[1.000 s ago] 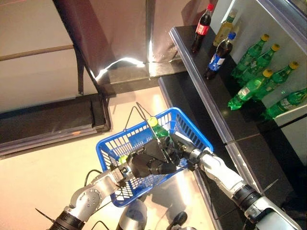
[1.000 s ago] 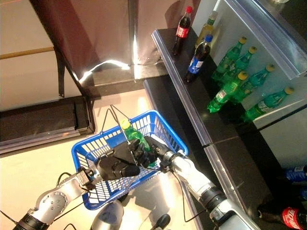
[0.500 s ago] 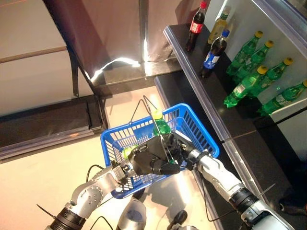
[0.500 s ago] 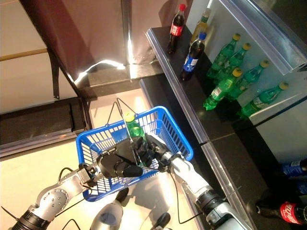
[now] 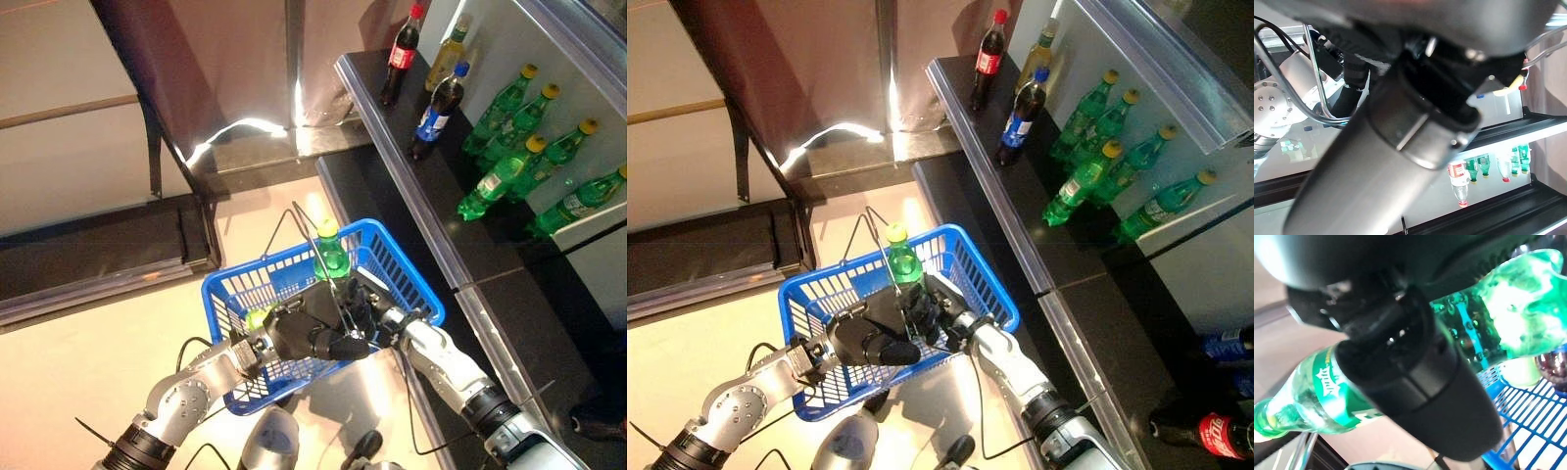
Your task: Pick up the drink and place into the basket.
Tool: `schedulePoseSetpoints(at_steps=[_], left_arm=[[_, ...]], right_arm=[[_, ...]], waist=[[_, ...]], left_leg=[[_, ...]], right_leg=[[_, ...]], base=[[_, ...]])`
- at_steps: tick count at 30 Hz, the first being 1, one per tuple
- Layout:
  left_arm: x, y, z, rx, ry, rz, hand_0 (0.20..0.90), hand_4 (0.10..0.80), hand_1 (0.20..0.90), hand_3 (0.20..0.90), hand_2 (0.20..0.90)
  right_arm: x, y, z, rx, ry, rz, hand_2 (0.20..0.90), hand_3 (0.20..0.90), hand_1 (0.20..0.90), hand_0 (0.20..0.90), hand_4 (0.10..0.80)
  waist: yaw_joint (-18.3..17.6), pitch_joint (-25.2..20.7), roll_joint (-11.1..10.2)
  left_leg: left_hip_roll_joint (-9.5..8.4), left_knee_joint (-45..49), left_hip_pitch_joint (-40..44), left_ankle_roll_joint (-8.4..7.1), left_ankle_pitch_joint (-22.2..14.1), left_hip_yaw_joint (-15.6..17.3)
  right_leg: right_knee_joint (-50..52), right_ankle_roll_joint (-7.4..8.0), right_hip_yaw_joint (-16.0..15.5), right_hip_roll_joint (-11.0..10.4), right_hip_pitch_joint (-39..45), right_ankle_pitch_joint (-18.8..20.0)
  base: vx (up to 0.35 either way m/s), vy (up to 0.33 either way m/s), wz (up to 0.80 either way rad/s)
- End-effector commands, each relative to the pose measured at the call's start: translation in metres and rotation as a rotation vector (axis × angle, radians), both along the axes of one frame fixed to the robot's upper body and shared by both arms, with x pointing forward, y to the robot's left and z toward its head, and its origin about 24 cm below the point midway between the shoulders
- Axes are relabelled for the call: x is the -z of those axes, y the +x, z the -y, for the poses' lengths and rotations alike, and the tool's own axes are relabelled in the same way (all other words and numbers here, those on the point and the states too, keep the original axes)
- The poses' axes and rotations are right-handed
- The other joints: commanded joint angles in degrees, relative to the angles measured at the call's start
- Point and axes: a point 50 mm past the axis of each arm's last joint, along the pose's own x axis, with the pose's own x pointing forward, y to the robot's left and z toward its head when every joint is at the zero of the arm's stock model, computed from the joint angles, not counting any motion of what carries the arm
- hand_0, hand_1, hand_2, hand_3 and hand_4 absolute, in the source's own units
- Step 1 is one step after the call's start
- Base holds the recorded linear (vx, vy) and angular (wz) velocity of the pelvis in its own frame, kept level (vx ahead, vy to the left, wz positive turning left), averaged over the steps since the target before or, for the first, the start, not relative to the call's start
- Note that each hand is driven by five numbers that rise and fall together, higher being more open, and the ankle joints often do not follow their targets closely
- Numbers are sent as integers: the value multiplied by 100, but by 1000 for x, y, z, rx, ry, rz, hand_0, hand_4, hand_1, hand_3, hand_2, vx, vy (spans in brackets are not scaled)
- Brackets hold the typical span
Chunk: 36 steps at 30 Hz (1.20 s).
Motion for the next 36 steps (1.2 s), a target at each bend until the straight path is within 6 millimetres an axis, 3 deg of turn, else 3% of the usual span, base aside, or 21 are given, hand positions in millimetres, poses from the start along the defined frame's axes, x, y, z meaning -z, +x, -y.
schedulePoseSetpoints(at_steps=[1, 9, 13, 19, 36], left_arm=[[-122, -33, 57, 461, -633, 588, 300, 100, 300, 200, 300], [-122, -33, 58, 458, -634, 588, 300, 100, 300, 200, 300], [-123, -33, 58, 458, -633, 588, 300, 100, 300, 200, 300], [-126, -36, 58, 475, -626, 589, 300, 100, 300, 200, 300], [-129, -42, 68, 536, -618, 595, 300, 100, 300, 200, 300]], right_arm=[[-27, 5, -10, -18, 188, 151, 300, 200, 300, 300, 100], [-20, 6, -5, 22, 199, 113, 300, 200, 300, 300, 100], [-17, 5, -3, -8, 113, 144, 300, 200, 300, 300, 100], [-25, 6, -5, -116, -166, 292, 300, 200, 300, 300, 100], [-37, 11, -23, -307, -588, 511, 300, 200, 300, 300, 100]], waist=[[-94, -1708, 204], [-119, -1725, 215], [-126, -1730, 211], [-96, -1704, 147], [-18, -1637, 62]], left_leg=[[-39, -212, 6, 91, 211, 314], [-34, -212, 24, 93, 193, 337], [-36, -212, 34, 102, 181, 349], [-44, -212, 31, 97, 177, 313], [-74, -212, 11, 82, 205, 185]], right_leg=[[168, -35, -104, -7, 414, -229], [169, -35, -97, -16, 409, -230], [176, -32, -94, -23, 403, -231], [176, -30, -96, -20, 408, -231], [156, -28, -89, 4, 428, -207]], base=[[0, 0, 0], [0, 0, 0], [0, 0, 0], [0, 0, 0], [0, 0, 0]])
